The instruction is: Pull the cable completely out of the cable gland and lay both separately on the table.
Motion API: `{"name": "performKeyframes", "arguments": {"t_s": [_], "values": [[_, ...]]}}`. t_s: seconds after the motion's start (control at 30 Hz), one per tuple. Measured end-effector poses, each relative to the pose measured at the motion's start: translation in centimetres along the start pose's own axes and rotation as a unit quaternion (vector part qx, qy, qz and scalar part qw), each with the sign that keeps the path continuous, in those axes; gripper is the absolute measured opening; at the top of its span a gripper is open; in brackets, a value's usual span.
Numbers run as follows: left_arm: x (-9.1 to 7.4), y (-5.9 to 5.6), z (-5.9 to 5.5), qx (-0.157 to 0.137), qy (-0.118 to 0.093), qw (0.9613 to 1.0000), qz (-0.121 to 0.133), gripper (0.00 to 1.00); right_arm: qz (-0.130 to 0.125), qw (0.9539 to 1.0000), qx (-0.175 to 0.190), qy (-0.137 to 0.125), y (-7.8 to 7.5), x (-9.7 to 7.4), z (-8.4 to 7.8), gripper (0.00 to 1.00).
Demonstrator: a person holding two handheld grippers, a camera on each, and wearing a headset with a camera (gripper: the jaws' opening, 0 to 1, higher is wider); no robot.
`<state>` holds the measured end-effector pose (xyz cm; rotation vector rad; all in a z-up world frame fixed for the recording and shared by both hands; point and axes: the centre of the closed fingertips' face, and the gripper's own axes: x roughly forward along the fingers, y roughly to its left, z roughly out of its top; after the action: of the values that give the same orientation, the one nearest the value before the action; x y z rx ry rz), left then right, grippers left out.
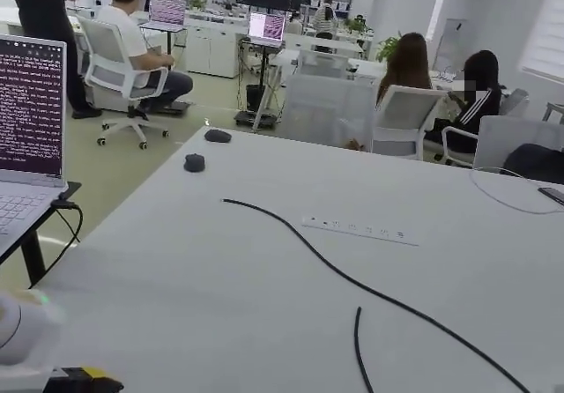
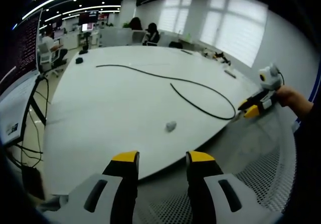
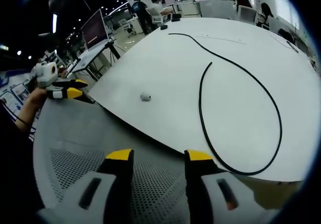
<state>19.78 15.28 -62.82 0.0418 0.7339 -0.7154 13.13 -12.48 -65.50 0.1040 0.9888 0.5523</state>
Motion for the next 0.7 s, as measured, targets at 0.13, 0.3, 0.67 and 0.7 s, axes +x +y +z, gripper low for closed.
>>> {"name": "performKeyframes", "arguments": {"t_s": [0.13,0.3,0.67,0.7], "values": [[0.03,-0.11,-0.13,-0.003,0.003,1.0,-0.004,0.38,0.0,1.0,0.003,-0.002,0.01,-0.02,0.02,0.42],[0.08,-0.17,-0.27,-0.001,0.007,1.0,-0.007,0.38,0.0,1.0,0.004,-0.002,0.01,0.11,-0.01,0.41],[0.03,-0.18,-0.25,-0.004,0.005,1.0,-0.007,0.37,0.0,1.0,0.004,-0.001,0.12,0.24,-0.02,0.41],[0.03,-0.21,-0.24,-0.004,0.004,1.0,-0.007,0.37,0.0,1.0,0.004,-0.001,0.14,0.28,-0.03,0.41]]}}
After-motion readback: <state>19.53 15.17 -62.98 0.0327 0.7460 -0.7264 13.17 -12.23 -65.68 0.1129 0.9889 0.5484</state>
